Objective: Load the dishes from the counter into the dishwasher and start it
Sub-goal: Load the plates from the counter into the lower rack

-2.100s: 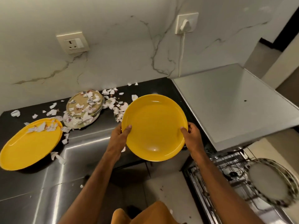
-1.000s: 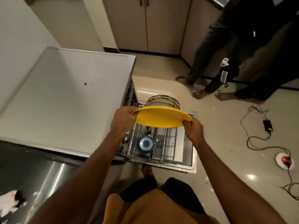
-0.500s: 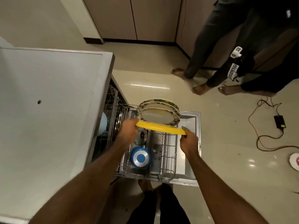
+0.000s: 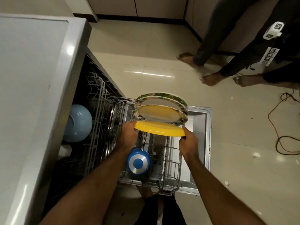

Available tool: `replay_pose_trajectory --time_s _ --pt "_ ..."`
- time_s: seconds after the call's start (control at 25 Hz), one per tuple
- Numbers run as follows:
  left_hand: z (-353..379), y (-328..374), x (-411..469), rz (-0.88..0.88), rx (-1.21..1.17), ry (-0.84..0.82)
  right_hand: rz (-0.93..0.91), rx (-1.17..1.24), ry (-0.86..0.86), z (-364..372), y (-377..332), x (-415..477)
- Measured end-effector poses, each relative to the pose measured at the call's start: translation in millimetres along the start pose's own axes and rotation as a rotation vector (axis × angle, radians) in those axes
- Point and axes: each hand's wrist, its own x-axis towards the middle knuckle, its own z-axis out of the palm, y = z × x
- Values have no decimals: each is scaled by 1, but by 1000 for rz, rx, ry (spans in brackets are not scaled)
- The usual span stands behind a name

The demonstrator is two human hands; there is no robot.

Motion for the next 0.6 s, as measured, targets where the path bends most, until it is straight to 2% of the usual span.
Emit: replay_pose_trajectory --time_s 0.44,0.6 --pt "17 -2 37 -9 52 -52 -8 -92 -76 12 8 47" --pt "16 0 48 -52 -5 -49 -27 -93 -28 12 7 50"
